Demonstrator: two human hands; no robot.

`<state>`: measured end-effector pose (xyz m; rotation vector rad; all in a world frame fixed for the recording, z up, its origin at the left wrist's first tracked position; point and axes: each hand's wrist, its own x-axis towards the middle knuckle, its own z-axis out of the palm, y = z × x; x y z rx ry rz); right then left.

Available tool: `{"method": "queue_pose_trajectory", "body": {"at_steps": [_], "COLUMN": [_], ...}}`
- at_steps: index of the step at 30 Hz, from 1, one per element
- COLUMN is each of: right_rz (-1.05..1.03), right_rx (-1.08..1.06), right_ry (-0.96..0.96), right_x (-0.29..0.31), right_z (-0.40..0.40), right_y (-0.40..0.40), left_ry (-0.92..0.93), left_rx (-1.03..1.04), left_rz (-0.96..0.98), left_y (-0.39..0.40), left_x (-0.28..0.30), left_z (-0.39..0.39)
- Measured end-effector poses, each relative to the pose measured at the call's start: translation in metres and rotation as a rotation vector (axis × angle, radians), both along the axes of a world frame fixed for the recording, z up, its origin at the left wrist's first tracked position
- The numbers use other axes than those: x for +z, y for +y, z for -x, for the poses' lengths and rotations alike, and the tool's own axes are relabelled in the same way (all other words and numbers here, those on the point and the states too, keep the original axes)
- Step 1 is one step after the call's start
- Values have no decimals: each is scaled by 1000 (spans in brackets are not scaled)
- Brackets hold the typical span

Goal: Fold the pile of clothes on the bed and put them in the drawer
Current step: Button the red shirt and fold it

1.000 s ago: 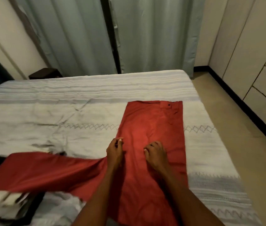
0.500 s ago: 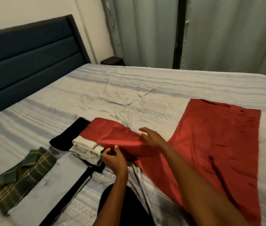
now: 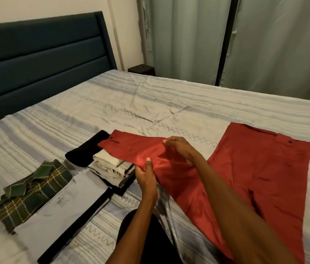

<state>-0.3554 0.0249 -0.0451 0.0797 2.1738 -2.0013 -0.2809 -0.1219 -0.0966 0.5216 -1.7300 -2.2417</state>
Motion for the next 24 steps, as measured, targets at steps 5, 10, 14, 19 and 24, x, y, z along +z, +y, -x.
{"method": "queue_pose_trajectory", "body": {"at_steps": [5,10,14,19,24], "right_rz": [247,523,370,-79,-382], "right_rx": [54,51,-10,-18,-40], "right_ry": [15,7,-17,-101,-189], "right_x": [32,58,58,41,25], "right_z": [-23,-59,-83,-114,-157], "right_y": [23,67,105,152,188], "left_ry": [167,265,271,170,47], "left_rx": [-101,-291,-332,-497,-724], "left_rz": [122,230,187,162,280], "left_y": [17,45,69,91,111], "left_x": [41,66,65,31,8], "left_z": [-10,-29,-50,-83,-126]}}
